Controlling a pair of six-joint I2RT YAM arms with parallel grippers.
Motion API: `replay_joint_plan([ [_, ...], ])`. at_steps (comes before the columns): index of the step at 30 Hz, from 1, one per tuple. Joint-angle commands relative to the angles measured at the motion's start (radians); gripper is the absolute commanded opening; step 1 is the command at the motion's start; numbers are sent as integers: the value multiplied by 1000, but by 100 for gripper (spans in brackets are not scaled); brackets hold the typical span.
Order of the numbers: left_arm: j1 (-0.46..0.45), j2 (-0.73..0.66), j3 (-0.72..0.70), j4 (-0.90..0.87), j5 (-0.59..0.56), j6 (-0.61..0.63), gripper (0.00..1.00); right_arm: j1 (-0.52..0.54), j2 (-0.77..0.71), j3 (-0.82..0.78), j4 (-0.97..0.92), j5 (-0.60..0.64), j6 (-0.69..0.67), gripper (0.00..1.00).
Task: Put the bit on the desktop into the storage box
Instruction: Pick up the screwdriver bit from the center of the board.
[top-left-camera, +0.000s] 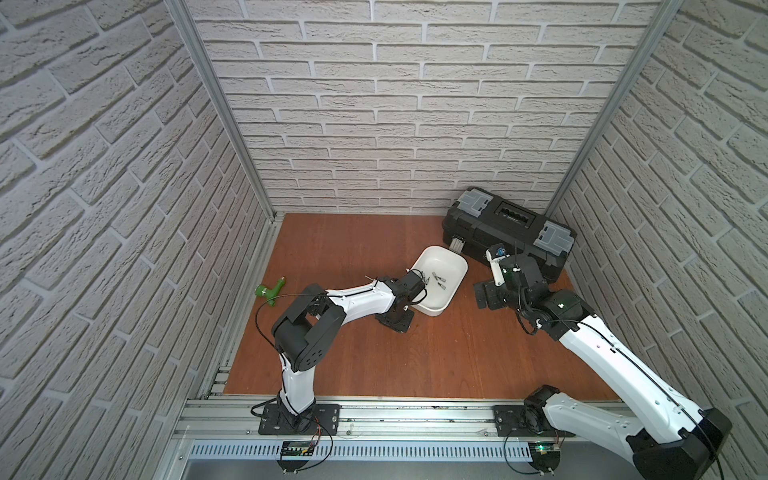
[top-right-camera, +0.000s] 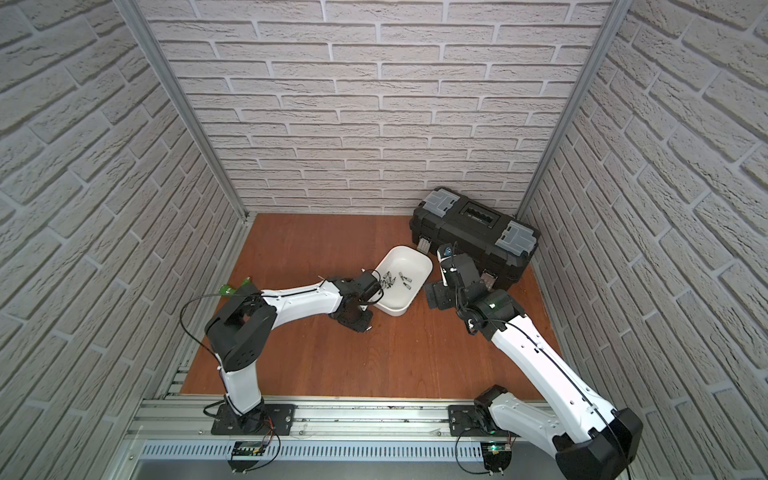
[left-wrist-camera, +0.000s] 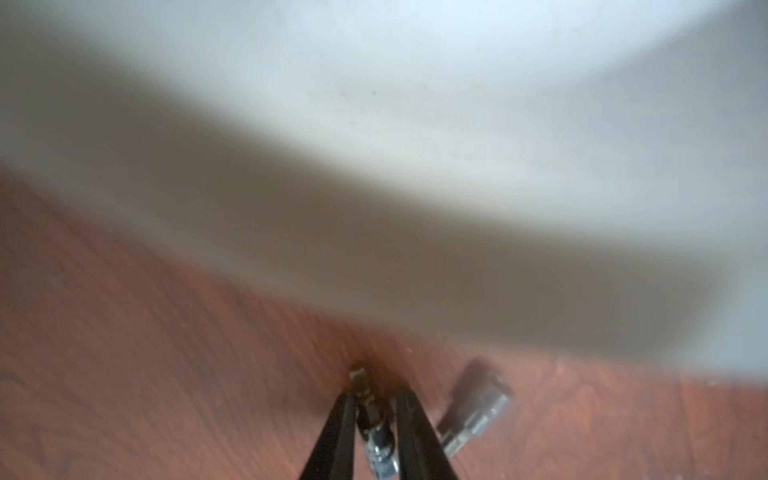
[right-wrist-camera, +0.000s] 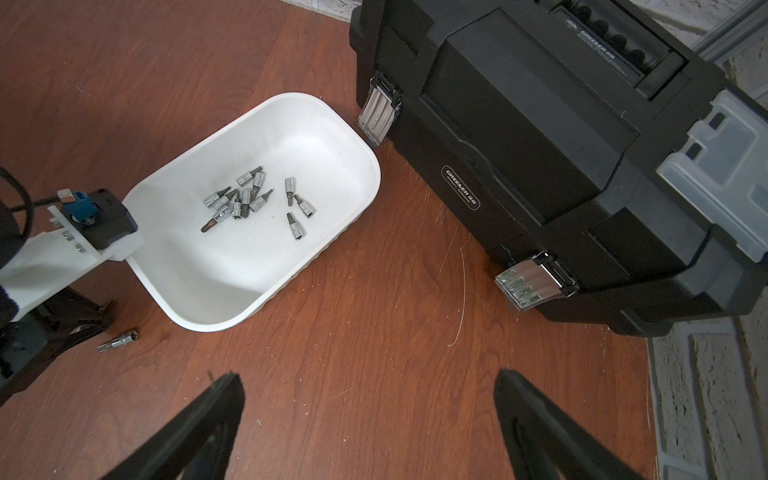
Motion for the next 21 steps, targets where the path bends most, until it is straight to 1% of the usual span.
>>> replay_joint_plan([
  [1, 9, 4, -41, -64, 6, -18, 19, -3, -1, -7, 26, 12, 9, 98],
  [11, 10, -33, -29, -68, -6, -11, 9, -3, -5, -3, 27, 12, 10, 98],
  [21, 9, -91, -13, -92, -18, -8, 8, -4, -6, 1, 32, 17, 9, 98],
])
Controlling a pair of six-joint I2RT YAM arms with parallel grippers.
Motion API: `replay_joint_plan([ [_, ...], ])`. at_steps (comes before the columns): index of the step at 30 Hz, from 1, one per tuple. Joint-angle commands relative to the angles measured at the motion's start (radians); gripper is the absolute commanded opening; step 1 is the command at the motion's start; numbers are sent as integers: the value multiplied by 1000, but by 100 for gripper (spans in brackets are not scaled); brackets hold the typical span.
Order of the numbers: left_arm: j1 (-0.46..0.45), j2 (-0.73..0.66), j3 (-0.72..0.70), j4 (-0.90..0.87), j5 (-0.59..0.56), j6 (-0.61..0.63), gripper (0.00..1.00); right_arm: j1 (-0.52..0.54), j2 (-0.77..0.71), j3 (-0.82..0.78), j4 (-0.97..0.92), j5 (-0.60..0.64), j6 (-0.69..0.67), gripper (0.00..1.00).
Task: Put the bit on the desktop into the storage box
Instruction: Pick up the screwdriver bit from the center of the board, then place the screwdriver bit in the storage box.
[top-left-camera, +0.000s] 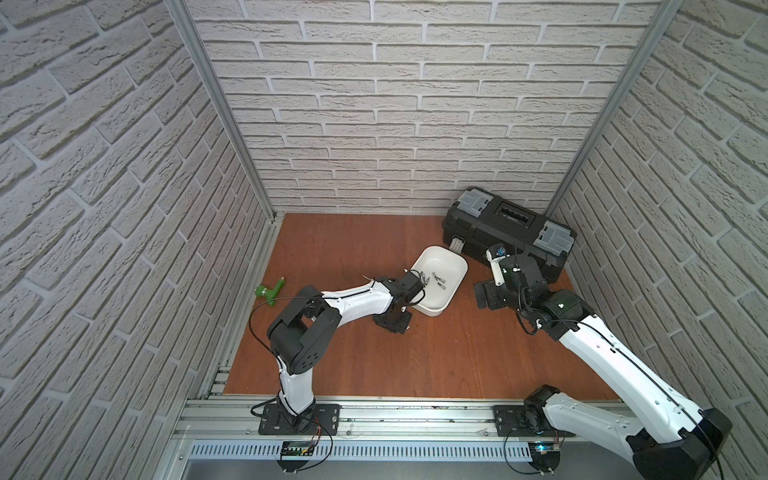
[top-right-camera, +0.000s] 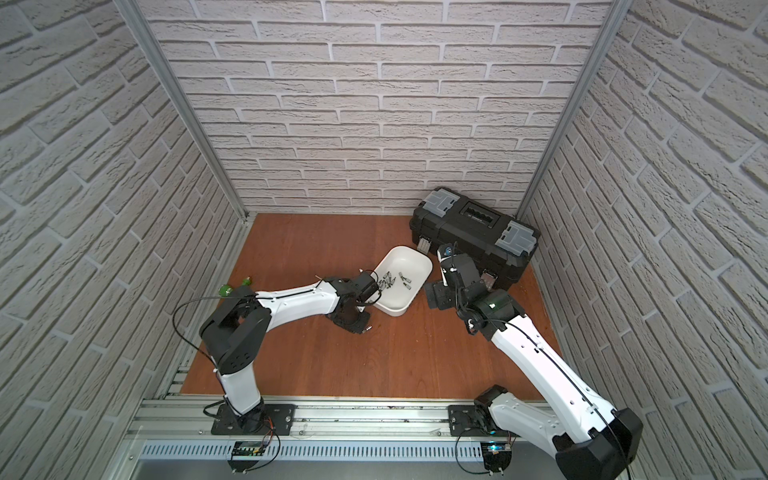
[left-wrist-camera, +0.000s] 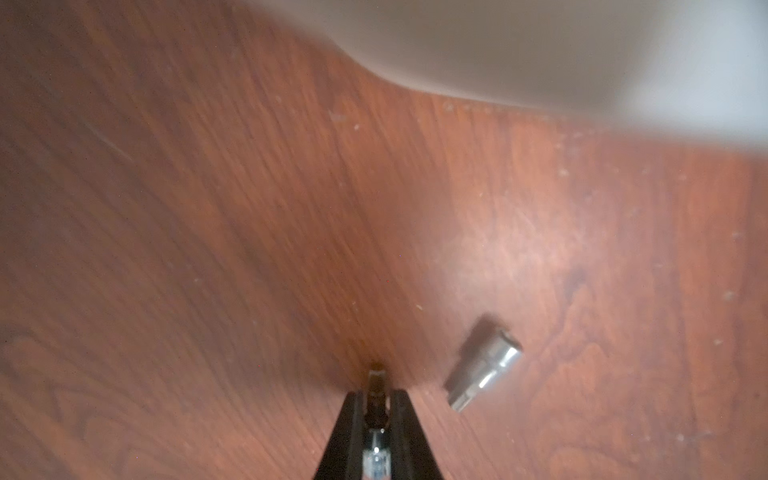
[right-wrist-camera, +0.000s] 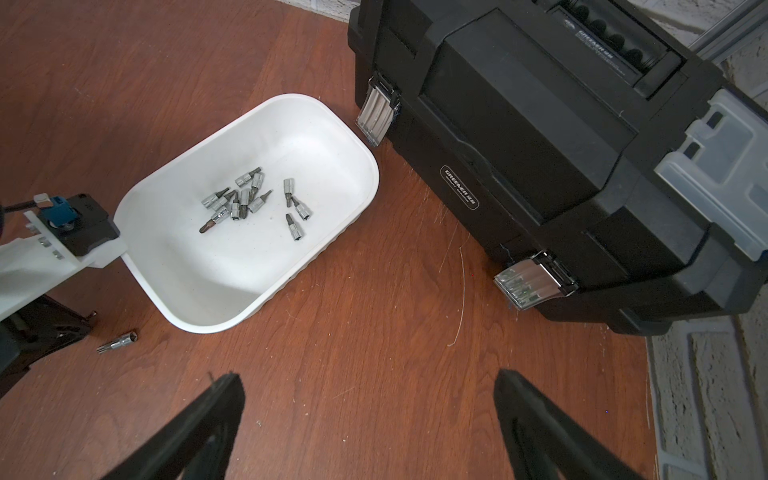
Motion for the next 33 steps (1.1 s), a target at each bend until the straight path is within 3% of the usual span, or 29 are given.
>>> replay_joint_plan([
  [1, 8, -60, 1, -49, -17, -7, 8, -3, -6, 1, 31, 15, 5, 98],
  [15, 6, -170, 180, -130, -46, 68, 7, -3, -12, 15, 31, 19, -1, 99],
  [33, 7, 140, 601, -132, -52, 254, 7, -3, -59, 15, 0, 42, -5, 99],
])
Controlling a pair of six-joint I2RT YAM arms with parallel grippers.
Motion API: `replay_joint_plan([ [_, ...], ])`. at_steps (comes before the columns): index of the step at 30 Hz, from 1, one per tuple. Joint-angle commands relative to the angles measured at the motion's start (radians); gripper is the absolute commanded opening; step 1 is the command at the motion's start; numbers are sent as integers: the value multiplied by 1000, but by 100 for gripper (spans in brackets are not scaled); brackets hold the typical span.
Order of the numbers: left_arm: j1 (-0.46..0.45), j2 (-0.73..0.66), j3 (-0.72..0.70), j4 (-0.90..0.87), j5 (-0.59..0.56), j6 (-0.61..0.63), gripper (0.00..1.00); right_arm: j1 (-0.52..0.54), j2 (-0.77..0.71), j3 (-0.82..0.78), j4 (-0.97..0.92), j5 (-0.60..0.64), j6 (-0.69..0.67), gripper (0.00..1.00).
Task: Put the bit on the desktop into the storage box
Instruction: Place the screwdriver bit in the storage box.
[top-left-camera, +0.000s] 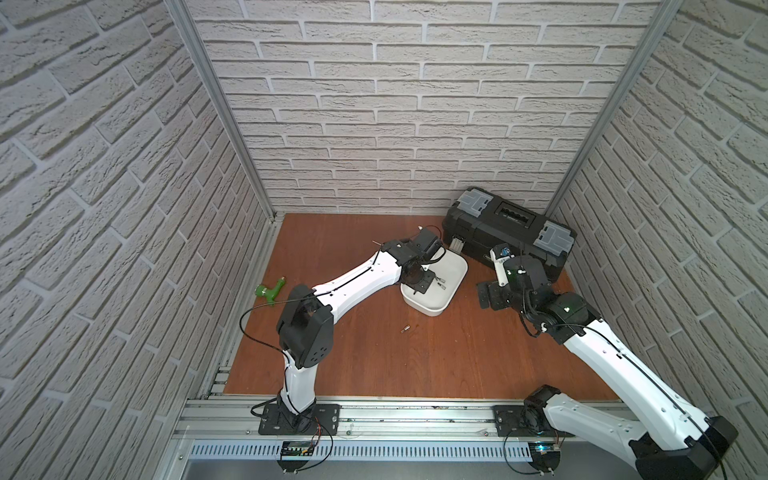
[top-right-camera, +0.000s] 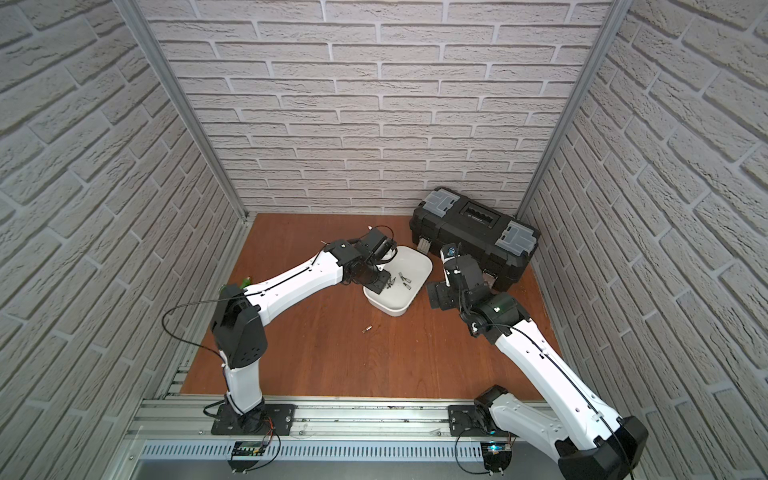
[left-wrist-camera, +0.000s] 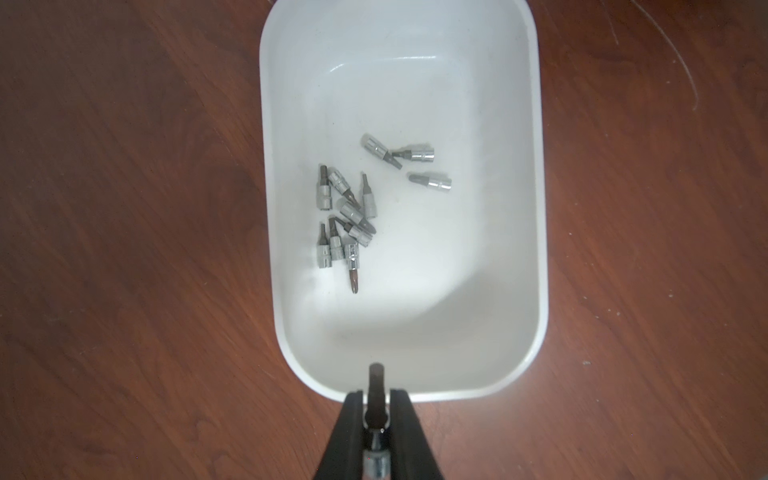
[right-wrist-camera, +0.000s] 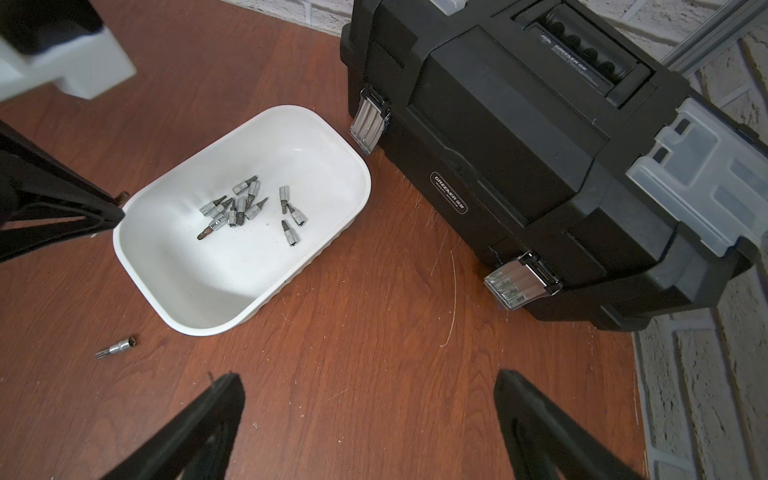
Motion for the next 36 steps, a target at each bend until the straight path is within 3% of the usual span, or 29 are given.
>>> replay_joint_plan([
  [1, 6, 54, 67, 6, 3, 56, 7, -3, -26, 13, 9, 22, -4, 98],
  [11, 6, 246, 204, 74, 39, 116, 2, -3, -40, -2, 7, 31, -4, 99],
  [31, 18, 442, 321, 131, 45, 109, 2, -3, -37, 3, 4, 28, -6, 98],
  [36, 23, 447, 325, 131, 45, 104, 13, -3, -33, 14, 2, 28, -11, 98],
])
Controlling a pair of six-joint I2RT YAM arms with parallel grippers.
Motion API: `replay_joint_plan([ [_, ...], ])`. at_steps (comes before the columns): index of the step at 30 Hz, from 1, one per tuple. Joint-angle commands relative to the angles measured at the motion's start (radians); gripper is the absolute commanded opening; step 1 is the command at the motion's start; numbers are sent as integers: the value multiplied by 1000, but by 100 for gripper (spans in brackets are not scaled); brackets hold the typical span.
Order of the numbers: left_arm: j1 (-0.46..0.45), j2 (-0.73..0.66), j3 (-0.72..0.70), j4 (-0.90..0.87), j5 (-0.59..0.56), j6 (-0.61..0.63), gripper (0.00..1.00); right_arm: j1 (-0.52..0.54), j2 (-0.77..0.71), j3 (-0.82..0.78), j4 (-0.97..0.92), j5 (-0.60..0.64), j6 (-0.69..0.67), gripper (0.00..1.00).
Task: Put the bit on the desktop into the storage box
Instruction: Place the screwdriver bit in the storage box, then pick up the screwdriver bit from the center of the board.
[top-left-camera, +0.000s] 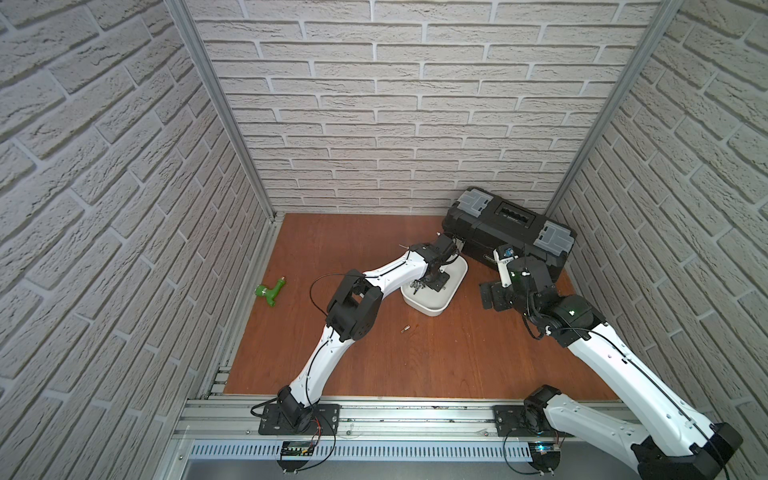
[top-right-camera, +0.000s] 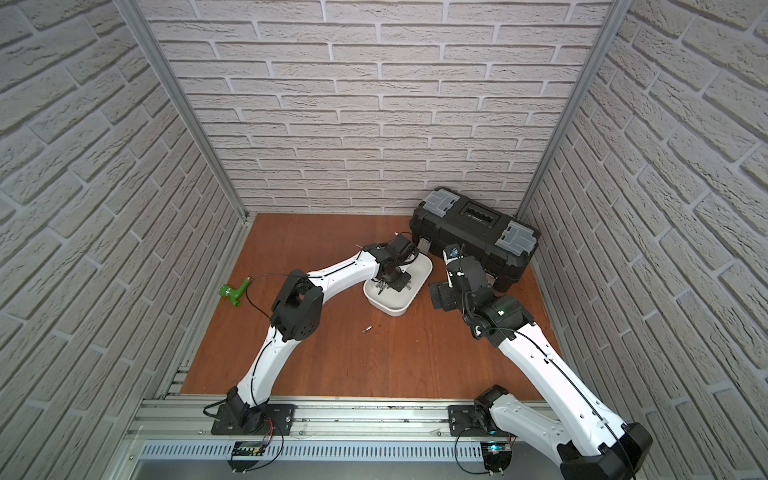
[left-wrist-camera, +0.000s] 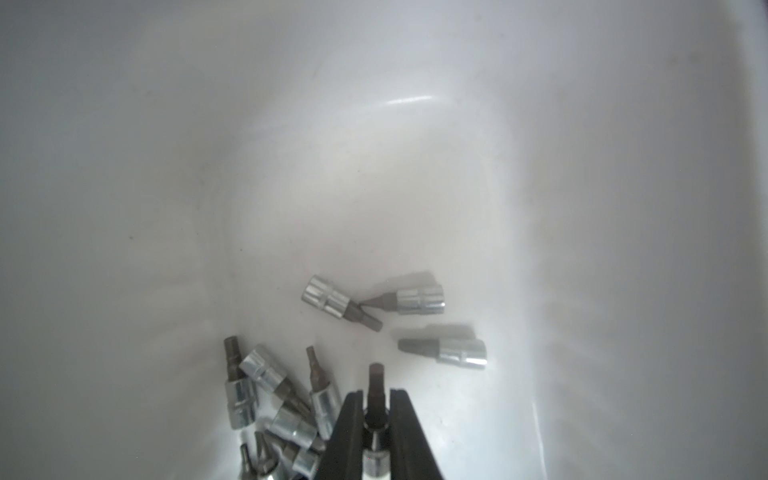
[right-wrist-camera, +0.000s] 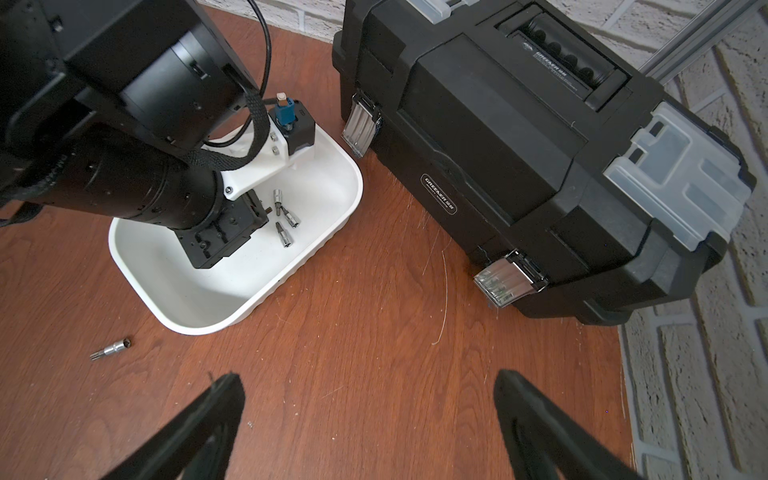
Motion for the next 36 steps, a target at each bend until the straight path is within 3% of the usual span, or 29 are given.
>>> replay_joint_plan([
  [1, 8, 5, 27, 16, 8, -6, 15, -3, -10, 17, 12, 15, -10, 98],
  [18, 4, -66, -4, 20, 17, -6, 28, -3, -16, 65, -6, 3, -24, 98],
  [36, -2, -467, -359, 157, -61, -15, 61, -3, -16, 118, -35, -127, -60, 99],
])
